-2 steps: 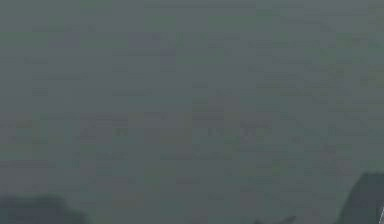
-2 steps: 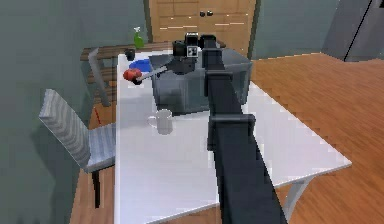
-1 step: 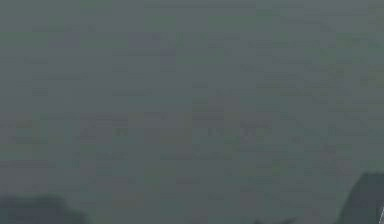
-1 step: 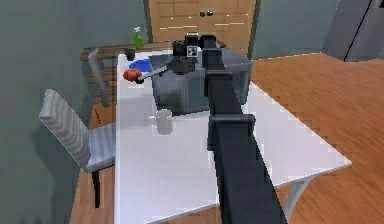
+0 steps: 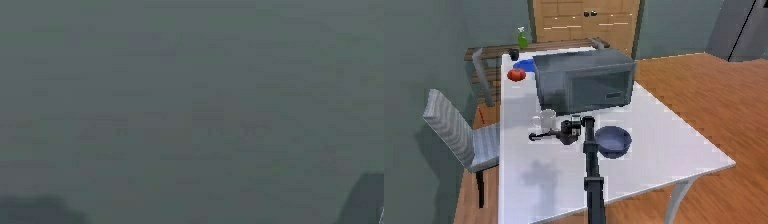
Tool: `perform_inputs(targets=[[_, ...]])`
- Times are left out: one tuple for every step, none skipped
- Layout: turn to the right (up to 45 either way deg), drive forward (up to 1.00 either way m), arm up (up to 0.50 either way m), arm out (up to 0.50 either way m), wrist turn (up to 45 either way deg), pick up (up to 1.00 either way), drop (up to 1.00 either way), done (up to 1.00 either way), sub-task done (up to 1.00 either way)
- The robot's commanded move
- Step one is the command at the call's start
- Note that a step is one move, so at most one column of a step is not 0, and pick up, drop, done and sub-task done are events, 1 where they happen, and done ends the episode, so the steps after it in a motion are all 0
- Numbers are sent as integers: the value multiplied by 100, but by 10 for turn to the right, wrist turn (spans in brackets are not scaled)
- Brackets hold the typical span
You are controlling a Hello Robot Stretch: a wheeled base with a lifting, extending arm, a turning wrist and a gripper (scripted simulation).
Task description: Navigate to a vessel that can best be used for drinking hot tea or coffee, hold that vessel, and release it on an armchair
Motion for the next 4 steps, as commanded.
perform_inputs(targets=[[0, 0, 0, 0, 0, 100, 0, 0, 0], [0, 0, 10, 0, 0, 0, 0, 0, 0], [0, 0, 22, 0, 0, 0, 0, 0, 0], [0, 0, 0, 0, -450, 0, 0, 0, 0]])
